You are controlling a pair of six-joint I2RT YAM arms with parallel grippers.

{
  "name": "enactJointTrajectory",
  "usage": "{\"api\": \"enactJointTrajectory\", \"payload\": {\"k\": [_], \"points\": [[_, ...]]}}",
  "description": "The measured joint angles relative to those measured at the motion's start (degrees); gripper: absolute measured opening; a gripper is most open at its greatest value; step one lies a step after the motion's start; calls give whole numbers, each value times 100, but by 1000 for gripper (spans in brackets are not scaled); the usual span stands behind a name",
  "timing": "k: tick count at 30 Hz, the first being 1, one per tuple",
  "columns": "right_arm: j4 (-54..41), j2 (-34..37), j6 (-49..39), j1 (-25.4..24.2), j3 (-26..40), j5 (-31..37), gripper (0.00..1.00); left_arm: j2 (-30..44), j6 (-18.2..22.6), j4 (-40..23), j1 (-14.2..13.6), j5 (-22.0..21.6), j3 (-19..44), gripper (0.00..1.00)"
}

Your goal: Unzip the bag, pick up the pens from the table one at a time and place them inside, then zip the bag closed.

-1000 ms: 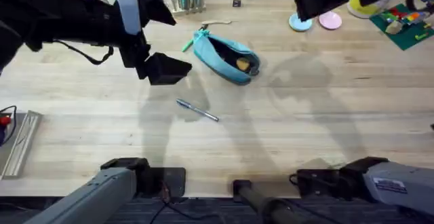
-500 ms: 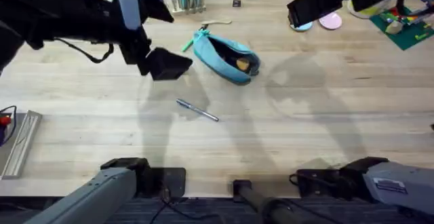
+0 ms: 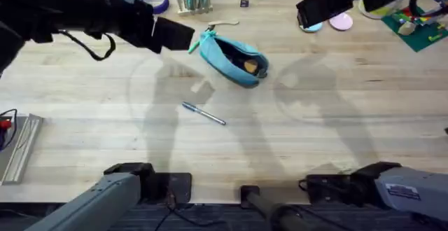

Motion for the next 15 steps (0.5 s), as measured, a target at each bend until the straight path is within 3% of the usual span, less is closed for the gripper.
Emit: {"api": "enactJointTrajectory", "payload": {"k": [8,15], "points": [[53,12,0,0,0,0,998,57,-37,444,0,-540,10,991],[94,143,-1,0,0,0,998,993,-74,386,0,-776,451,991]]}}
